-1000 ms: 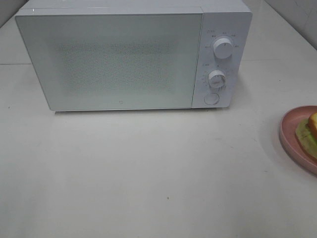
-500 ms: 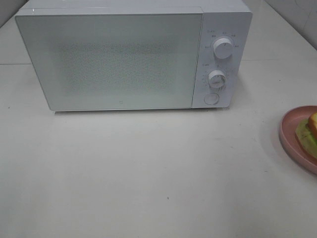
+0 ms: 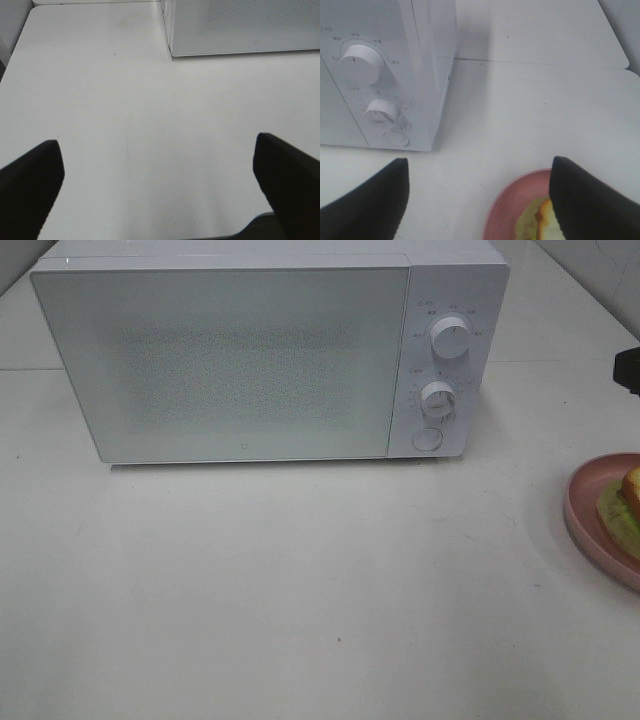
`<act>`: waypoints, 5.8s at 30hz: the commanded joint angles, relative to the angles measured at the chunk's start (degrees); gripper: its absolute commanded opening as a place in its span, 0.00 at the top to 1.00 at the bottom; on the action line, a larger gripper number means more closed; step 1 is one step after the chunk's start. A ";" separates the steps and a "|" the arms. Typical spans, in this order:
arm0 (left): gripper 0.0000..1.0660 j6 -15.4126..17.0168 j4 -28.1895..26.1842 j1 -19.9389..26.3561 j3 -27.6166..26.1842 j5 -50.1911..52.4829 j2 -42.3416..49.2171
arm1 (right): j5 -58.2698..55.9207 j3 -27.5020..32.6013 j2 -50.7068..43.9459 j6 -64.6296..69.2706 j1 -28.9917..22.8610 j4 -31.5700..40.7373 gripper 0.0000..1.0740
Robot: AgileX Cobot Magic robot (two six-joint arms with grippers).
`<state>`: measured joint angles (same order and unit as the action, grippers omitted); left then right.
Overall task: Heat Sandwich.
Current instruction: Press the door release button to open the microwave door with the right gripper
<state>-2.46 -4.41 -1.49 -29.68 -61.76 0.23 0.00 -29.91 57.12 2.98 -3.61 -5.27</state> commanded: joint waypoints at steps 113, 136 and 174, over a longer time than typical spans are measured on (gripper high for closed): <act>0.08 0.34 -0.52 0.29 0.06 0.34 1.32 | 62.62 10.43 43.49 68.93 -37.82 48.70 1.00; 0.08 0.34 -0.52 0.29 0.06 0.34 1.32 | 58.73 0.63 51.85 77.86 -28.76 32.26 1.00; 0.08 0.34 -0.52 0.29 0.06 0.34 1.32 | 50.99 -14.09 62.40 80.62 -20.34 24.41 1.00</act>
<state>-2.46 -4.41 -1.49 -29.68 -61.76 0.23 50.94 -43.26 119.46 84.45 -24.12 19.88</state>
